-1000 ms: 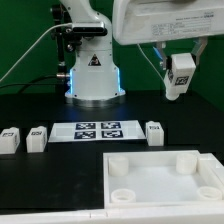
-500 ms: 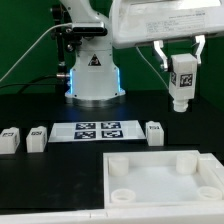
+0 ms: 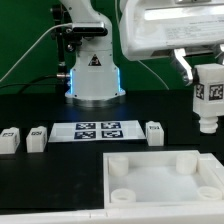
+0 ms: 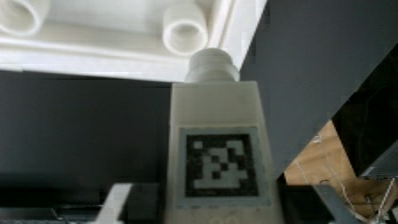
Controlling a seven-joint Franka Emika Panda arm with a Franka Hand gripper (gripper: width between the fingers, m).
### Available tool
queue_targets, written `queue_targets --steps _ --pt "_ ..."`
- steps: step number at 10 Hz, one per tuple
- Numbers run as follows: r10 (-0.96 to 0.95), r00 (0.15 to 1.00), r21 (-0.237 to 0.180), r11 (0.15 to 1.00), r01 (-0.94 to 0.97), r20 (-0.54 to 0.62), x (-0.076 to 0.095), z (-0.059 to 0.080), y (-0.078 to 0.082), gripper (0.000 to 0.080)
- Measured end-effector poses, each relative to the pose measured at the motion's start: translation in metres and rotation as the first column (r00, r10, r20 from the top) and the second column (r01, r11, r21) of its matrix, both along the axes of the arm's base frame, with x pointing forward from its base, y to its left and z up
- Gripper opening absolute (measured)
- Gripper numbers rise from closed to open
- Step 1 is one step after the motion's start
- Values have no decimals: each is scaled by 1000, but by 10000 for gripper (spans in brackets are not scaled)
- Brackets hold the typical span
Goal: Assemble one leg
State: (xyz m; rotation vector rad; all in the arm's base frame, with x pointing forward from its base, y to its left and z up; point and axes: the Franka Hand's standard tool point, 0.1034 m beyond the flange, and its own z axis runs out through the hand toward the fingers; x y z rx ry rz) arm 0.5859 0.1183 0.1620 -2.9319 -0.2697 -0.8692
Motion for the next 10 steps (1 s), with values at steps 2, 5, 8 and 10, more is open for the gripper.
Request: queue_targets --steps 2,5,8,10 --pt "1 1000 0 1000 -1 0 0 0 0 293" --pt "2 1000 -1 1000 -2 -3 -1 -2 0 293" --pt "17 1000 -16 1000 -17 -16 24 -29 1 293" --pt "21 1000 -22 1000 -21 -9 32 -48 -2 293"
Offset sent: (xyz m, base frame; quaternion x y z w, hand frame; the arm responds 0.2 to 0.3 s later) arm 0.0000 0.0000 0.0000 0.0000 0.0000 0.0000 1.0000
